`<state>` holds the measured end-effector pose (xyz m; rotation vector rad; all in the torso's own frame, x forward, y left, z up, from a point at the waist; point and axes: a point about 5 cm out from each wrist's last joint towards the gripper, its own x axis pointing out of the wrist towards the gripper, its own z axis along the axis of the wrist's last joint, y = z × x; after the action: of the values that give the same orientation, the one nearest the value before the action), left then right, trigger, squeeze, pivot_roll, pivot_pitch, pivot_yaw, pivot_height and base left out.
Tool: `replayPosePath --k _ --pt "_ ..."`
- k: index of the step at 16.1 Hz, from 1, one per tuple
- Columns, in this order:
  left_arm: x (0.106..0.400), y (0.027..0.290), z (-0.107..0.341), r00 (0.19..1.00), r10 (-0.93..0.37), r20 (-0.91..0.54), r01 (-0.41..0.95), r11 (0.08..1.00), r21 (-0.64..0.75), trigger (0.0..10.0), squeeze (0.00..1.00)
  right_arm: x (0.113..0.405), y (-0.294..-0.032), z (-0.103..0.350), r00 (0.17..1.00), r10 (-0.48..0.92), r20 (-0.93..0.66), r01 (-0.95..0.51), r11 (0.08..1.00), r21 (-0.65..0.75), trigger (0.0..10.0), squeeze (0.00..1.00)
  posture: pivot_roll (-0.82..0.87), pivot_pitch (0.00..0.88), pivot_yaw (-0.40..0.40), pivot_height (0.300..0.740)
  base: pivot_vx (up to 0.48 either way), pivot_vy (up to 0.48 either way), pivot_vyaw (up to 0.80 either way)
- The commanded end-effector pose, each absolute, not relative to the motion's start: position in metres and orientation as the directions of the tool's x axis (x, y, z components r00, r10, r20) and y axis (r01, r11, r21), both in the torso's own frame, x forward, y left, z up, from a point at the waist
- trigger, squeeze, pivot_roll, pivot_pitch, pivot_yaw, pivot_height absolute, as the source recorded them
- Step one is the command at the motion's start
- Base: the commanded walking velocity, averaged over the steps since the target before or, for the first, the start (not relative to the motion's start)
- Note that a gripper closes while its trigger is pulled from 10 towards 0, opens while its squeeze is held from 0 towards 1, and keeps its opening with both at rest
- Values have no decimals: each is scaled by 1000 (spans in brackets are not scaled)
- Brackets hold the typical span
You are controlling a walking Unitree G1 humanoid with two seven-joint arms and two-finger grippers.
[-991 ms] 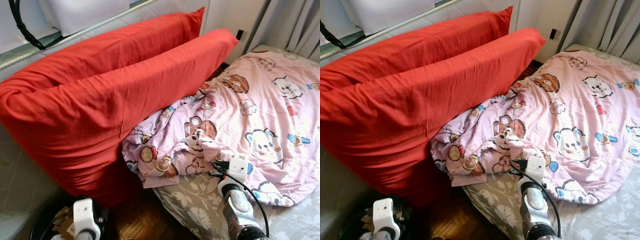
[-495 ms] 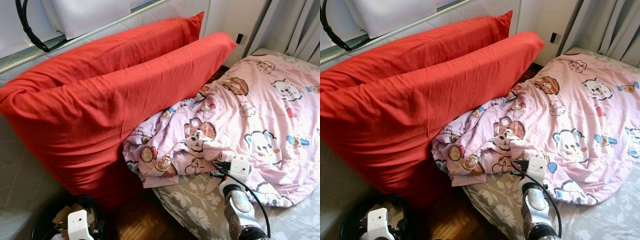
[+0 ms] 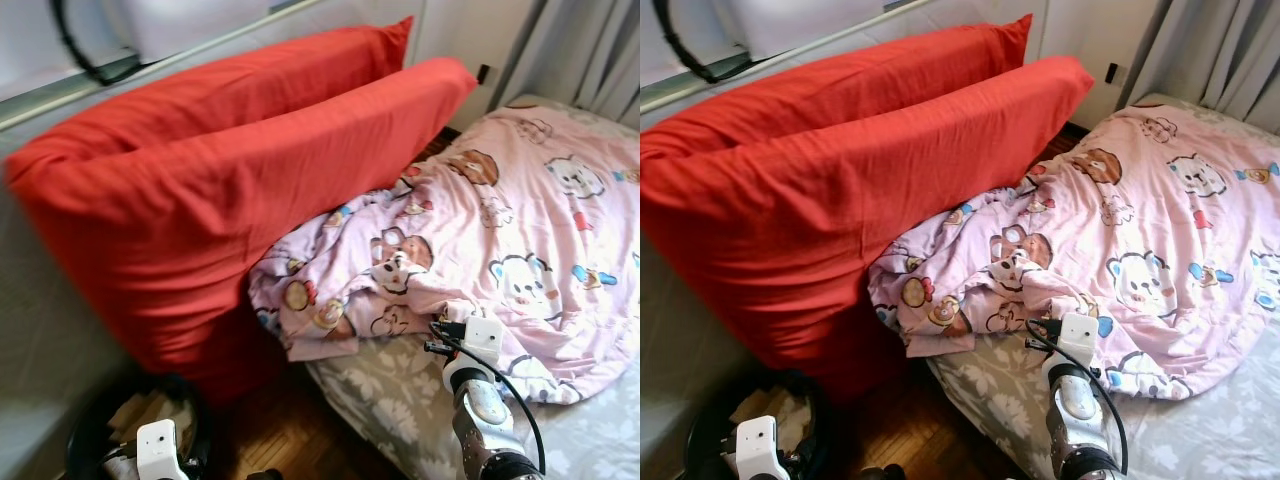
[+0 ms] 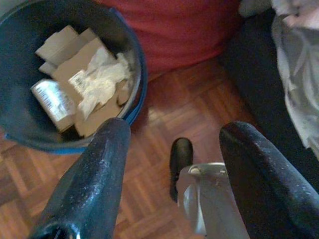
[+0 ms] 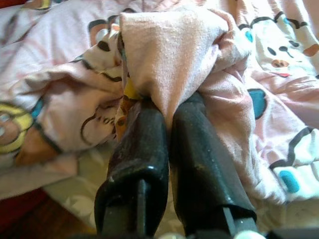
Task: Clean up the room
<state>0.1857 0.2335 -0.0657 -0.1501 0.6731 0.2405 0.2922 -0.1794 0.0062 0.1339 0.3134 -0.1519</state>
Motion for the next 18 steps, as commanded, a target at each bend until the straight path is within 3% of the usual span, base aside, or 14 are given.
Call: replayPosePath --k 1,18 --pt "174 233 -72 725 169 -667 -270 962 -49 10000 0 290 -183 4 932 -139 -334 185 977 107 10000 0 44 106 6 740 -304 0 0" --pt "179 225 -73 726 157 -670 -256 965 -51 10000 0 299 -209 20 925 -270 -267 300 950 80 10000 0 42 113 6 740 -303 0 0"
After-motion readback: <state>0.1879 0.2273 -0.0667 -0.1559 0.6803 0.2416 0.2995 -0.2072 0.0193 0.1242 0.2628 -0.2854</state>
